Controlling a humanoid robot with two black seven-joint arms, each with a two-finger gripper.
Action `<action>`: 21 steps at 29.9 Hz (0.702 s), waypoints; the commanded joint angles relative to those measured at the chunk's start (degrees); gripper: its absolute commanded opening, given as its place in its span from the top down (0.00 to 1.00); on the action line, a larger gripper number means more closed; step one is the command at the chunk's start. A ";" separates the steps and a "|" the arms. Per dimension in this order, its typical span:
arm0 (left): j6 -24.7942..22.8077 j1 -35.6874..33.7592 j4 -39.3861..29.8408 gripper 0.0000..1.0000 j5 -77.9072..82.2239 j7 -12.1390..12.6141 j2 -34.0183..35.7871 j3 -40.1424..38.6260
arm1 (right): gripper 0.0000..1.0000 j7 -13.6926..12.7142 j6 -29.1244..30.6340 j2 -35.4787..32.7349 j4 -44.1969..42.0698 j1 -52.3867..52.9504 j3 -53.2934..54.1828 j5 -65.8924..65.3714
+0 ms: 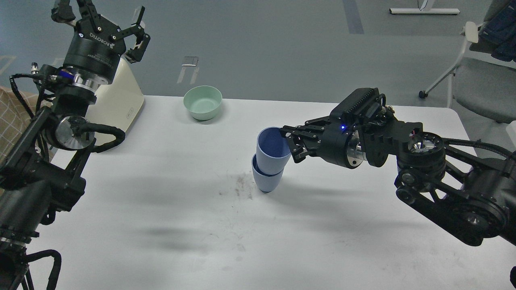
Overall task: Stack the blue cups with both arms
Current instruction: 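Lower the held cup into the centered blue cup and release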
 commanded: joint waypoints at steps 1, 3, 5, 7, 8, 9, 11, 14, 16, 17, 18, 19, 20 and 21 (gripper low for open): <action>0.00 -0.02 0.03 0.03 0.02 0.00 -0.05 -0.02 | 0.98 0.00 0.01 0.06 -0.24 -0.12 0.00 -0.02; 0.00 -0.19 0.03 0.03 -0.06 -0.08 -0.05 -0.02 | 0.97 0.00 0.01 0.06 -0.50 -0.12 0.00 -0.02; 0.00 -0.37 0.03 0.03 -0.06 -0.08 -0.05 -0.02 | 0.97 0.00 0.01 0.06 -0.51 -0.12 0.00 -0.02; 0.00 -0.37 0.03 0.03 -0.06 -0.08 -0.05 -0.02 | 0.97 0.00 0.01 0.06 -0.51 -0.12 0.00 -0.02; 0.00 -0.37 0.03 0.03 -0.06 -0.08 -0.05 -0.02 | 0.97 0.00 0.01 0.06 -0.51 -0.12 0.00 -0.02; 0.00 -0.37 0.03 0.03 -0.06 -0.08 -0.05 -0.02 | 0.97 0.00 0.01 0.06 -0.51 -0.12 0.00 -0.02; 0.00 -0.37 0.03 0.03 -0.06 -0.08 -0.05 -0.02 | 0.94 0.00 0.01 -0.03 -0.42 -0.20 0.00 0.07; 0.00 -0.46 0.03 0.03 -0.06 0.00 -0.05 0.07 | 0.93 0.00 0.01 -0.03 -0.42 -0.29 0.00 0.07; 0.00 -0.46 0.03 0.03 -0.06 0.00 -0.05 0.07 | 0.93 0.00 0.01 -0.03 -0.33 -0.38 0.00 0.07; 0.00 -0.46 0.03 0.03 -0.06 0.00 -0.05 0.07 | 0.93 0.00 0.01 -0.03 -0.33 -0.73 0.08 0.07; 0.00 -0.46 0.03 0.03 -0.06 0.00 -0.05 0.07 | 0.93 0.00 0.01 -0.03 -0.33 -0.82 0.09 0.07; 0.00 -0.46 0.03 0.03 -0.06 0.00 0.04 0.07 | 0.92 0.00 0.01 -0.03 -0.33 -0.91 0.09 0.07; 0.00 -0.46 0.03 0.03 -0.06 0.00 0.04 0.07 | 0.91 0.00 0.01 -0.03 -0.33 -0.91 0.09 -0.02; 0.00 -0.46 0.03 0.03 -0.06 -0.08 0.04 0.07 | 0.89 0.00 0.01 -0.03 -0.42 -0.99 0.09 -0.02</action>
